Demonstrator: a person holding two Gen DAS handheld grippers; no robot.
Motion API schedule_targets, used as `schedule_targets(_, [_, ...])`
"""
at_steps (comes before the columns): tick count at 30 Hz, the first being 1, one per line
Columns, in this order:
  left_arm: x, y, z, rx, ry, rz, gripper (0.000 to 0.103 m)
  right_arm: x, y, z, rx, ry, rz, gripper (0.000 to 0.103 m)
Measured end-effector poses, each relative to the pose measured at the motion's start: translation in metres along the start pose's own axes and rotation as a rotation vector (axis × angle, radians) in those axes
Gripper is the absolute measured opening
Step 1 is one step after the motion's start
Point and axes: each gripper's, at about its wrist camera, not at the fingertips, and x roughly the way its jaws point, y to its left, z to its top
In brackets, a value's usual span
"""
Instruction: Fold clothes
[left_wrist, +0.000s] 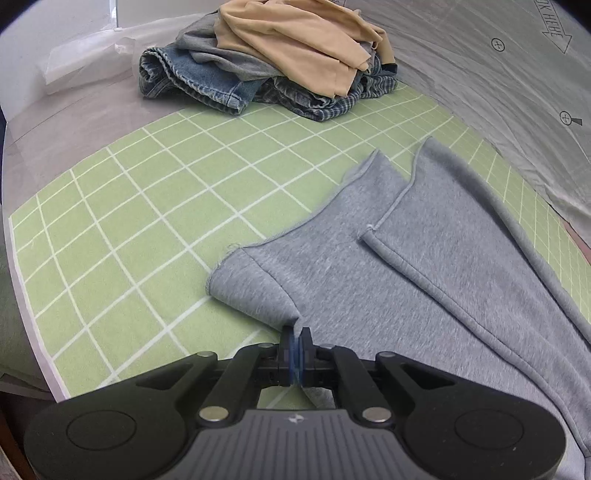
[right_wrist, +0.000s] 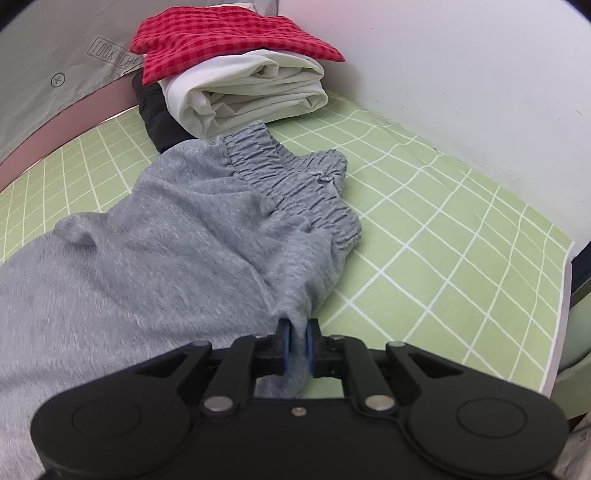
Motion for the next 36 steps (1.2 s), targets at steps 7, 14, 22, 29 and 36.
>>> schedule_targets(7, [-0.007,0.002,0.01,0.037,-0.002,0.01,0.015,-0.021,0.021,0.0,-0.039,-0.034,0.031,0.036])
schedule_targets(14, [-0.025,0.014,0.03,-0.009,-0.027,-0.041,0.041,-0.071,0.06,-0.018,-0.1,-0.124,0.122,0.08])
schedule_targets(22, [-0.01,-0.017,0.041,0.103,-0.003,-0.08,0.048,-0.099,0.126,-0.069,-0.189,-0.117,0.18,0.086])
schedule_targets(29, [0.013,-0.034,0.059,0.125,0.029,-0.101,0.048,-0.111,0.161,-0.108,-0.235,-0.075,0.201,0.087])
schedule_targets(36, [0.035,-0.05,0.067,0.122,0.058,-0.11,0.048,-0.119,0.177,-0.128,-0.284,-0.082,0.15,0.09])
